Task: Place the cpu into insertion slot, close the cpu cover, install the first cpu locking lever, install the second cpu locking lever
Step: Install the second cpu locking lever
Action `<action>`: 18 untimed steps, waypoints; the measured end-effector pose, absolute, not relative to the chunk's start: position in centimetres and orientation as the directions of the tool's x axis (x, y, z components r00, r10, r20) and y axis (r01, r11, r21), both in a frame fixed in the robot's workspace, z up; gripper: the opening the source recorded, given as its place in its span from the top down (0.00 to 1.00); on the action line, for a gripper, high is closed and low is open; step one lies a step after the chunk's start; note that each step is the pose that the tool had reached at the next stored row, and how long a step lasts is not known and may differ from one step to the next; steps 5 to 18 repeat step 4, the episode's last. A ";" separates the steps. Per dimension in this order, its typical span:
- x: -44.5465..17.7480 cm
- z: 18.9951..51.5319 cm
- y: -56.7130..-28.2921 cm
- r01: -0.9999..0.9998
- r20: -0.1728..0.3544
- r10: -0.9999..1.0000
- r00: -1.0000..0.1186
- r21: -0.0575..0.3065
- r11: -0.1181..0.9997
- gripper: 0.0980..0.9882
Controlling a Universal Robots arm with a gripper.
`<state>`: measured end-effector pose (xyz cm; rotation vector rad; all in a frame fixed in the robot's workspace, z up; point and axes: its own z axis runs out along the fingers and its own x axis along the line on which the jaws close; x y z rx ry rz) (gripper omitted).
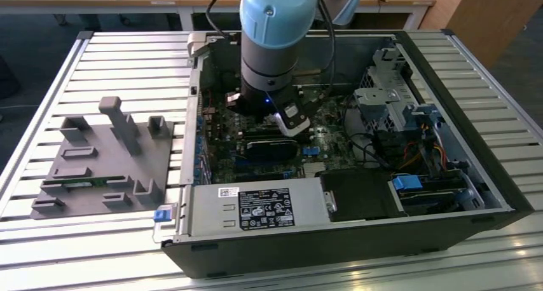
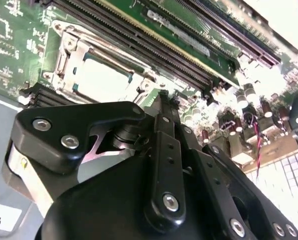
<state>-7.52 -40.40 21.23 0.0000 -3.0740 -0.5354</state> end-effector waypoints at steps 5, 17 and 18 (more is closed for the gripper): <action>-7.5 21.5 -40.4 0.004 0.021 -0.004 -1.000 0.338 0.941 0.99; -7.5 21.5 -40.4 0.004 0.021 -0.004 -1.000 0.338 0.941 0.99; -7.5 21.5 -40.4 0.004 0.021 -0.004 -1.000 0.338 0.941 0.99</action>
